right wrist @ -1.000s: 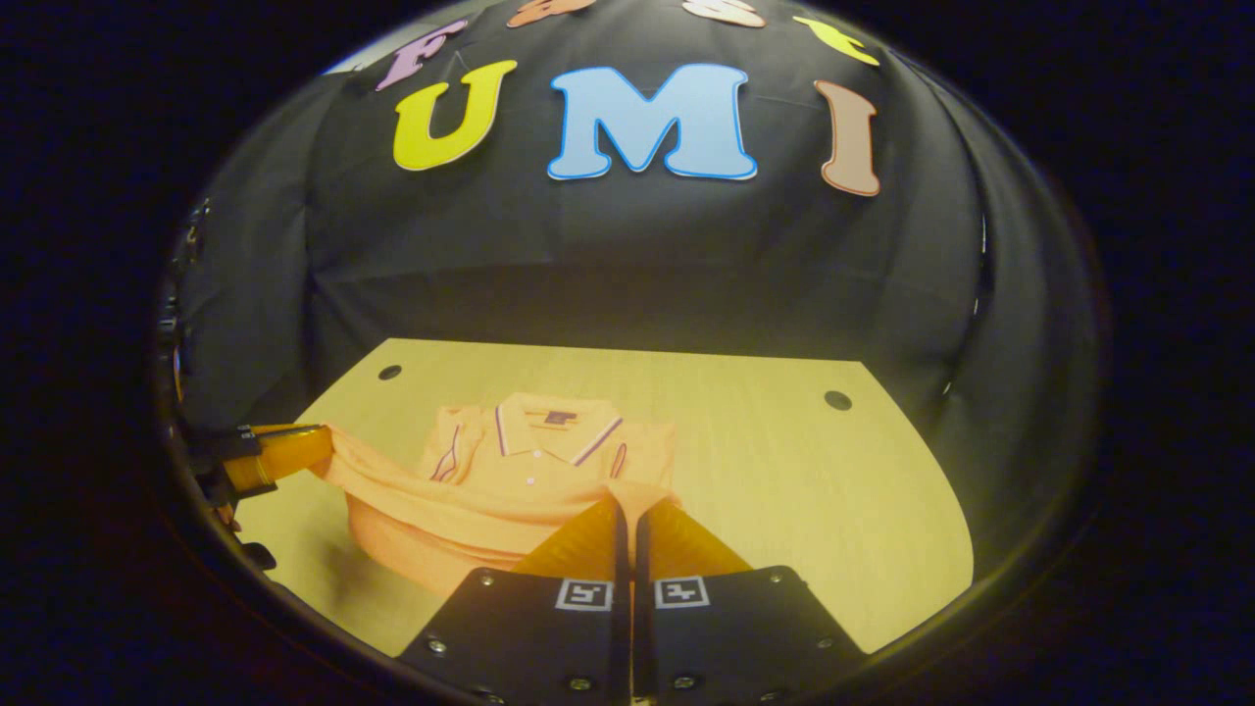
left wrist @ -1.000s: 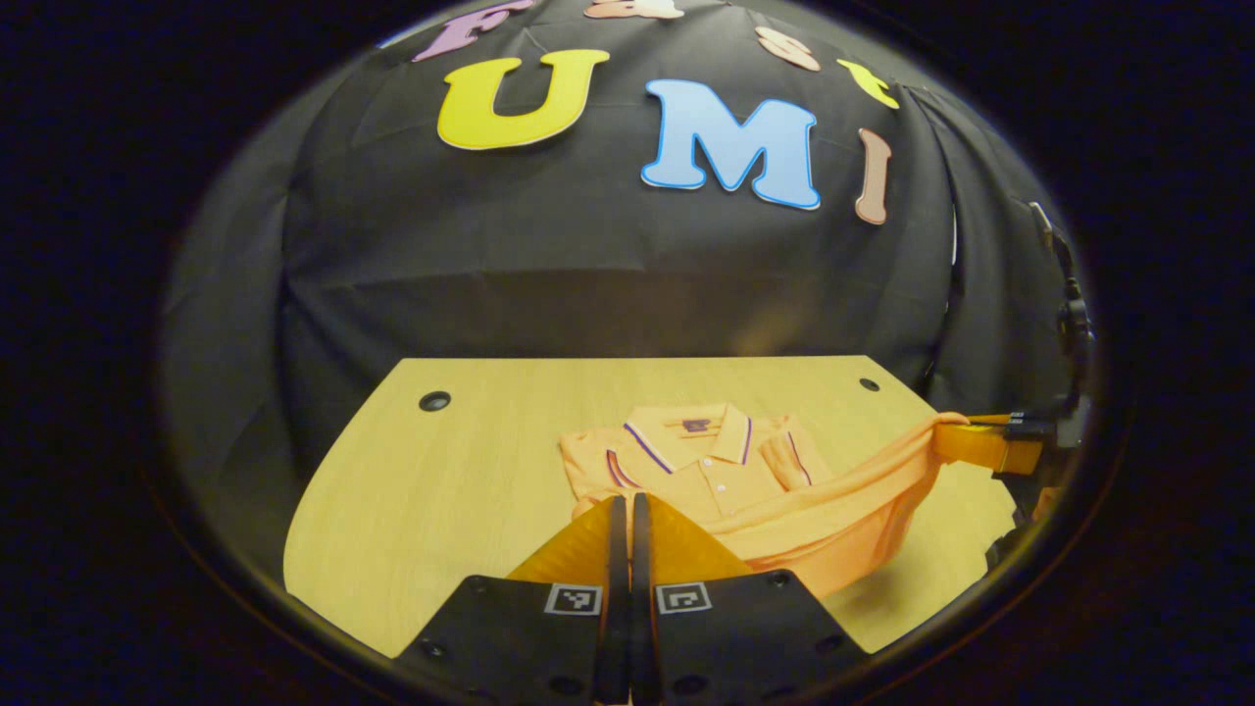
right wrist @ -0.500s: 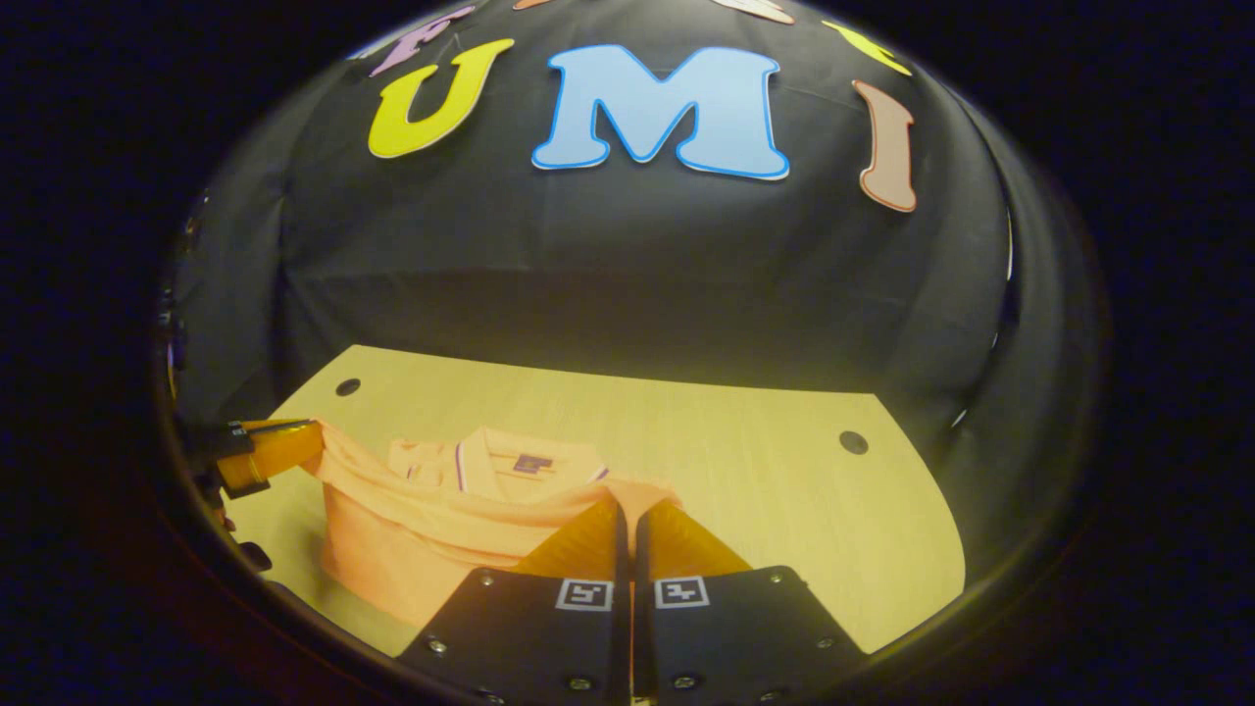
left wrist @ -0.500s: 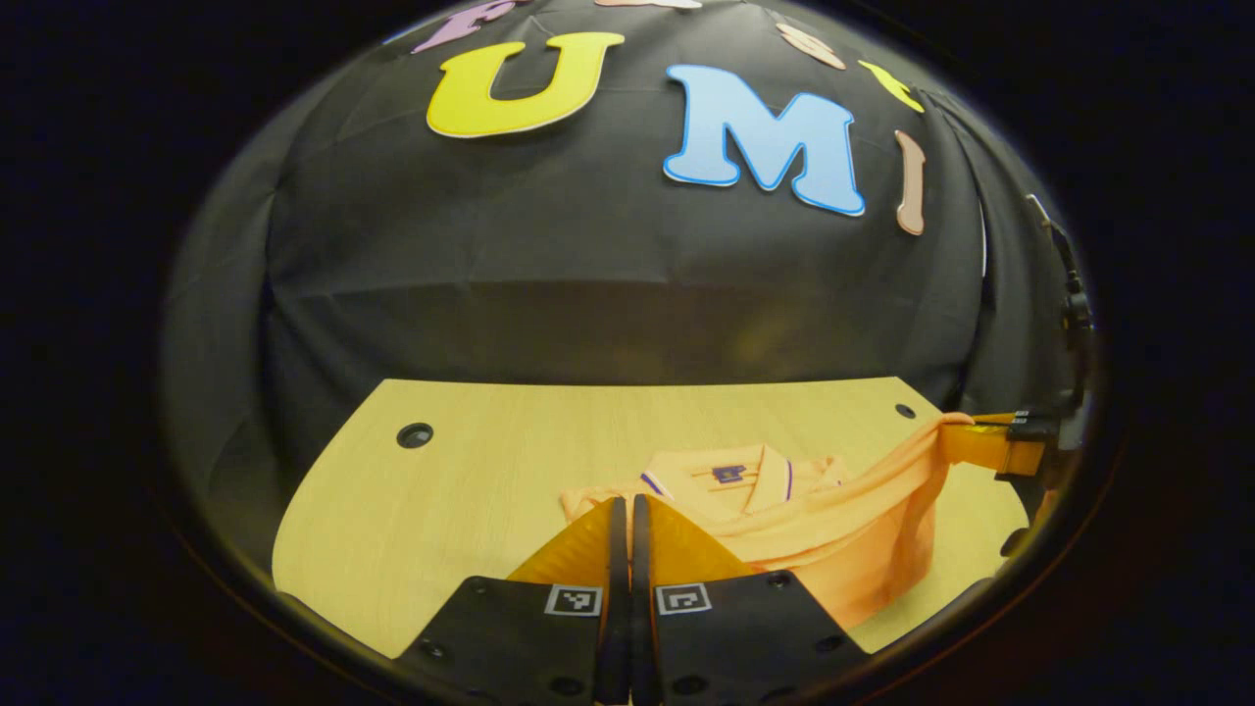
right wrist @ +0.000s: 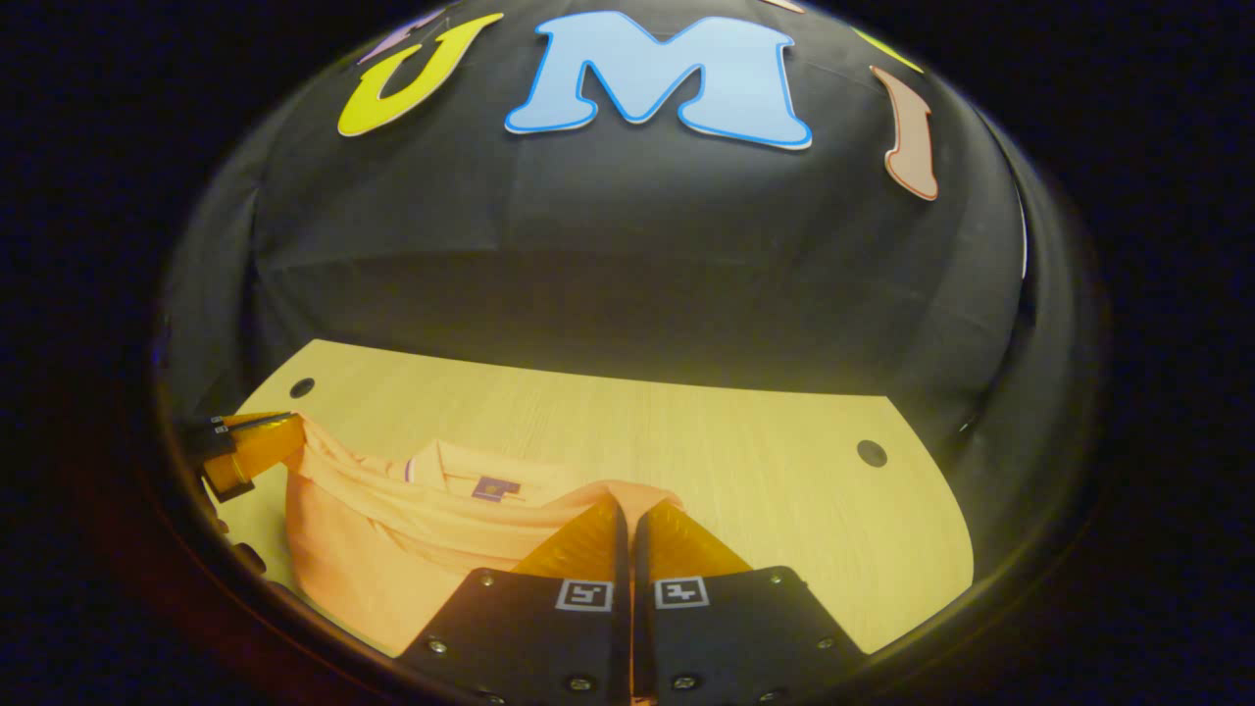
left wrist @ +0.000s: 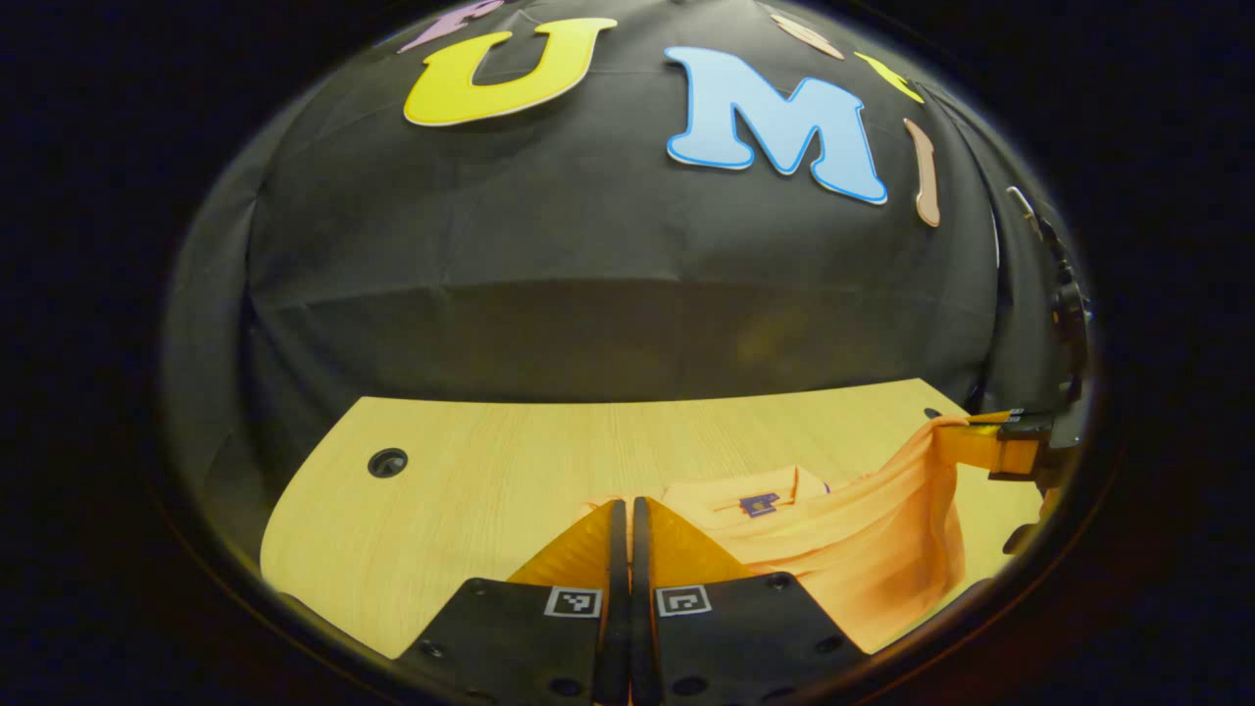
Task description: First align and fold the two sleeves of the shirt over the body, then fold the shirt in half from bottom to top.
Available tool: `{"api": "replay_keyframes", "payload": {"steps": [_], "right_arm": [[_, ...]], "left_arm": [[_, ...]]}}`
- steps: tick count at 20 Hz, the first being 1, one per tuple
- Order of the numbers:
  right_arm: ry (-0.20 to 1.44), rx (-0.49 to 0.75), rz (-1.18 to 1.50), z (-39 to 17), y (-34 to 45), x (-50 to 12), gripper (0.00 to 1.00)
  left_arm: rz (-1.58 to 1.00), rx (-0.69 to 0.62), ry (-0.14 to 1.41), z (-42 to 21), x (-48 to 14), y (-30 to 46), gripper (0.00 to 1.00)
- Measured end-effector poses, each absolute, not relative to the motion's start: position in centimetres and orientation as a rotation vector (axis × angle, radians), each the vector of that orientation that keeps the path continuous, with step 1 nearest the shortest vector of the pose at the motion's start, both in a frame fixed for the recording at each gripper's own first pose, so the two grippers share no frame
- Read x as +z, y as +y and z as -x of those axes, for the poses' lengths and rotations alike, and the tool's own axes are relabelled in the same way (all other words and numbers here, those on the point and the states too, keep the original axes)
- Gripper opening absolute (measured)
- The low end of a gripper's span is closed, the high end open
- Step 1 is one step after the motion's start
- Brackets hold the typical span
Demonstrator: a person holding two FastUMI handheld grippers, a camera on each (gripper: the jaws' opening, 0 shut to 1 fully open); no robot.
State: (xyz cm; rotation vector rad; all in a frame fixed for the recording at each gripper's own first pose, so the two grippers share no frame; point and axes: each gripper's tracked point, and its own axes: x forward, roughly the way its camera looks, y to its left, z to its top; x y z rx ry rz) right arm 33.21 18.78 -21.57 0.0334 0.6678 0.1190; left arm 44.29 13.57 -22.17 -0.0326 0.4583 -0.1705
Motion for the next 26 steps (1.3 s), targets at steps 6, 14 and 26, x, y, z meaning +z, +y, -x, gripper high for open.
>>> {"api": "replay_keyframes", "payload": {"steps": [6,14,26], "right_arm": [[0.734,0.088,-0.017,-33.7,18.9,-24.6,0.02],[0.777,0.090,-0.011,-32.6,19.0,-24.8,0.26],[0.687,0.151,0.019,-29.5,18.2,-19.7,0.90]], "left_arm": [[0.015,-0.145,0.516,-44.9,-25.5,14.1,0.06],[0.031,-0.165,0.566,-43.4,-25.6,13.7,0.25],[0.051,-0.127,0.465,-39.6,-18.4,13.5,0.96]]}}
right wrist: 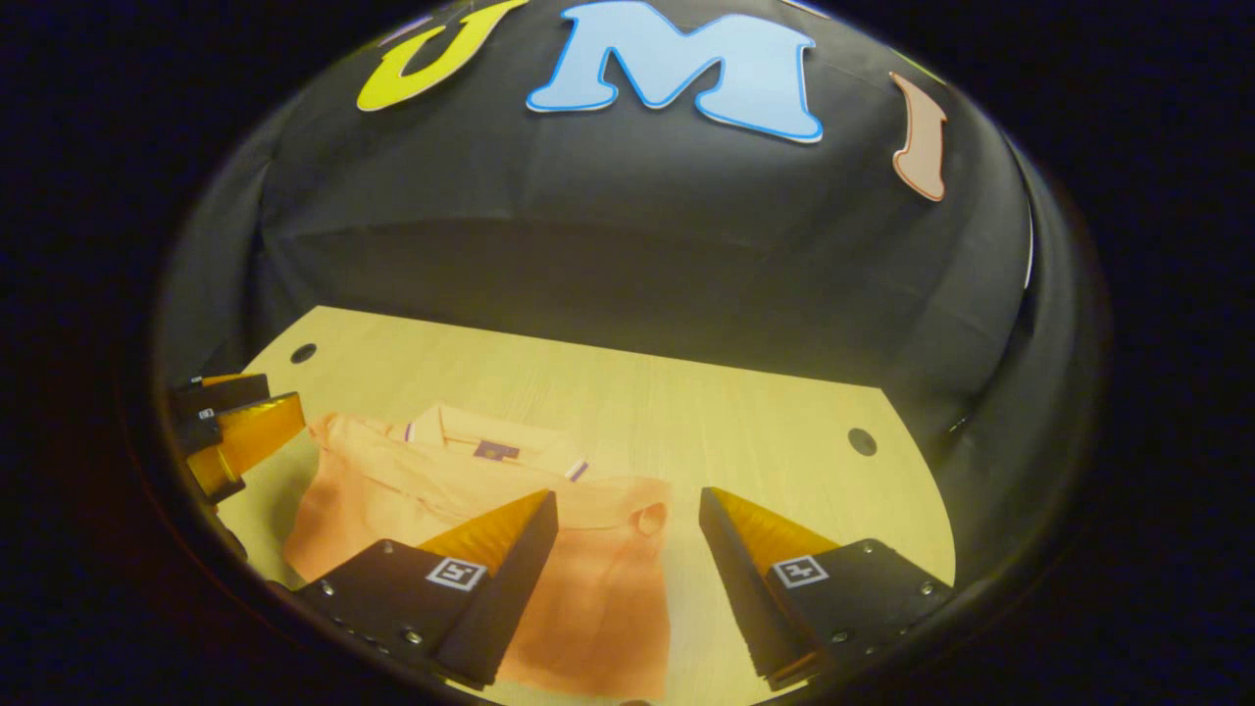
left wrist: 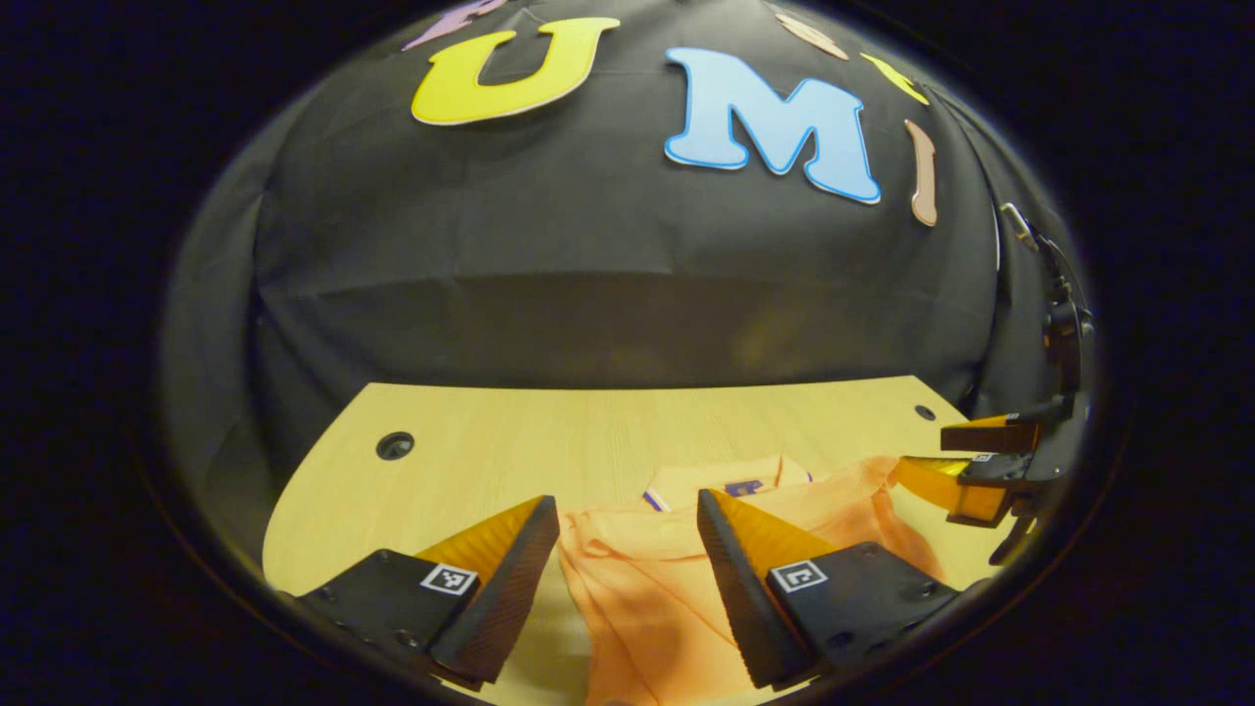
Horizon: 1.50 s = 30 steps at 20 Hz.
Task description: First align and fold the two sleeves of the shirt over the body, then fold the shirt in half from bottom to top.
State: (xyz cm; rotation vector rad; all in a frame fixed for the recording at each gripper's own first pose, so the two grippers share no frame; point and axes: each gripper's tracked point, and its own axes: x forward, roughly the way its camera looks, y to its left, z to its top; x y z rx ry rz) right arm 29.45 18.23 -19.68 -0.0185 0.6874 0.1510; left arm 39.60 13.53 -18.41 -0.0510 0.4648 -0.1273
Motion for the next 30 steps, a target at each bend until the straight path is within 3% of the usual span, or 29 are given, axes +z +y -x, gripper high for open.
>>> {"api": "replay_keyframes", "payload": {"steps": [11,17,23,30], "right_arm": [[0.428,0.144,0.010,-23.0,15.0,-8.3,0.93],[0.292,0.167,0.066,-18.7,13.8,-3.6,0.93],[0.197,0.201,0.084,-14.1,12.1,-0.8,0.94],[0.151,0.160,0.043,-12.0,10.4,0.6,0.94]], "left_arm": [[0.016,-0.131,0.189,-32.3,-6.7,10.7,0.95],[0.036,-0.102,0.110,-27.7,-3.4,8.9,0.94],[0.050,-0.007,0.039,-21.9,-0.7,9.7,0.94],[0.029,-0.006,0.002,-19.1,1.7,9.4,0.95]]}}
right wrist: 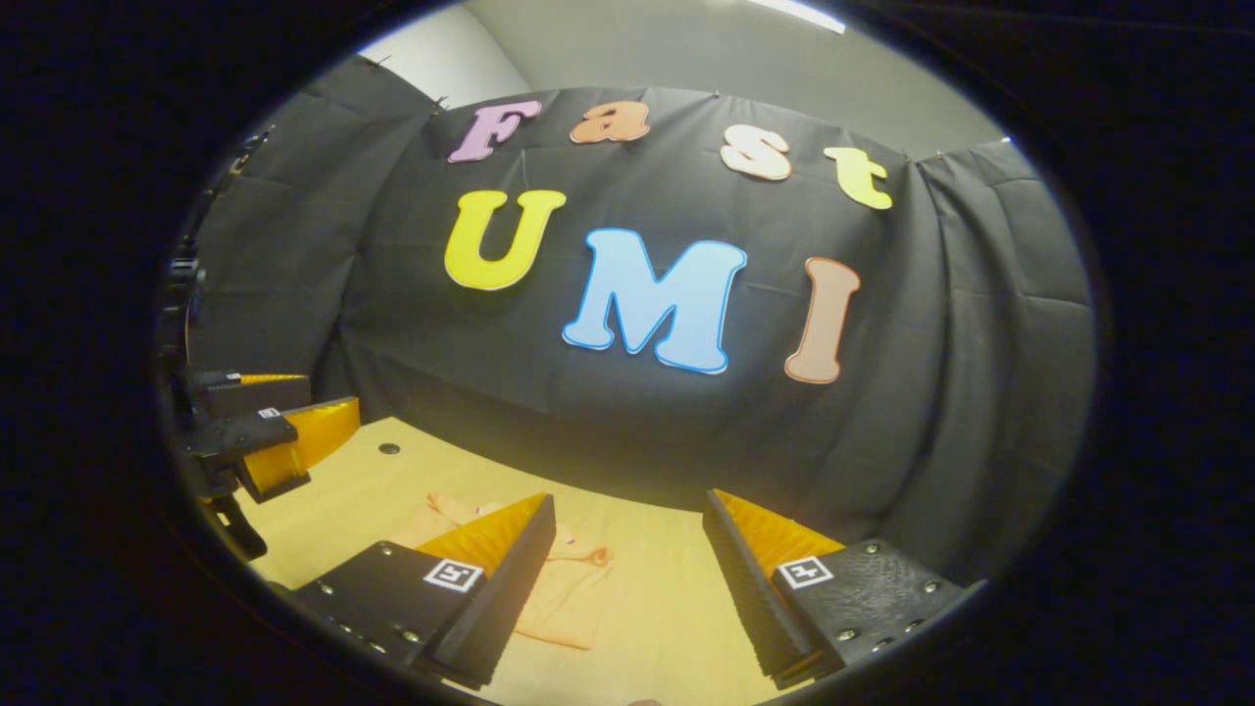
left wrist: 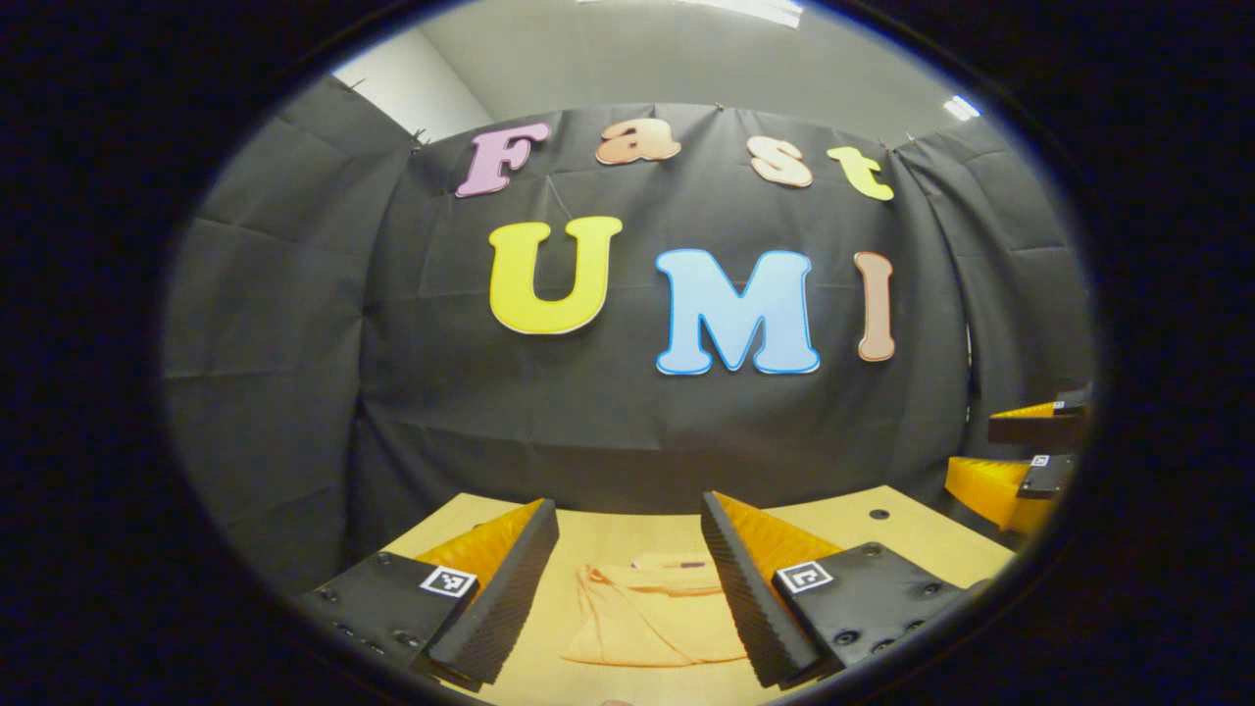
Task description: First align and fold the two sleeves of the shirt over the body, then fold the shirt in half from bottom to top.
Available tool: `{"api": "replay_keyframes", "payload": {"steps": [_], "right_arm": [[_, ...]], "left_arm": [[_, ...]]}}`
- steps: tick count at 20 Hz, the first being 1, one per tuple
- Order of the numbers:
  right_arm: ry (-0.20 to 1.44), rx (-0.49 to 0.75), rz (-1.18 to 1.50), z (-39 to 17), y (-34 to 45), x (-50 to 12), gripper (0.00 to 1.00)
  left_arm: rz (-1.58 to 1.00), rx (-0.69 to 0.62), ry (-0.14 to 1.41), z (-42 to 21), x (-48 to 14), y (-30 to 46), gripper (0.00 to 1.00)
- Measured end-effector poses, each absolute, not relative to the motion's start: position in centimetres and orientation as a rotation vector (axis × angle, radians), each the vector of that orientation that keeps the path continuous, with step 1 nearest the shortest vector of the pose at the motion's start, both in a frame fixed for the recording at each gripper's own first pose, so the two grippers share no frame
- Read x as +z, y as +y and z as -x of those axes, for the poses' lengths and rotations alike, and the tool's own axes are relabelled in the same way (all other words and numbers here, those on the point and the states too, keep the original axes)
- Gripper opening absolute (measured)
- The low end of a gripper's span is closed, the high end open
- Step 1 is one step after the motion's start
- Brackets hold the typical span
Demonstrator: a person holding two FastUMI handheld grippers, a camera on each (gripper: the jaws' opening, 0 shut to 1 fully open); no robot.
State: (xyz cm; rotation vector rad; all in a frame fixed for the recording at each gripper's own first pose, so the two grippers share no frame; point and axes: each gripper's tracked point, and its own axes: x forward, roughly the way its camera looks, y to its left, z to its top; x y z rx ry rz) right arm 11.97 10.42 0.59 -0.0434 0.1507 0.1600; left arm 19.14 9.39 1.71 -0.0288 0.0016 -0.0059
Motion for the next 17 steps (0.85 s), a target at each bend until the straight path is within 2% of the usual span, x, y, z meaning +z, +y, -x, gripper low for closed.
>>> {"api": "replay_keyframes", "payload": {"steps": [17], "right_arm": [[0.178,0.063,-0.013,-9.8,10.8,0.0,0.94]], "left_arm": [[-0.014,-0.087,0.002,-19.1,1.9,10.2,0.94]]}}
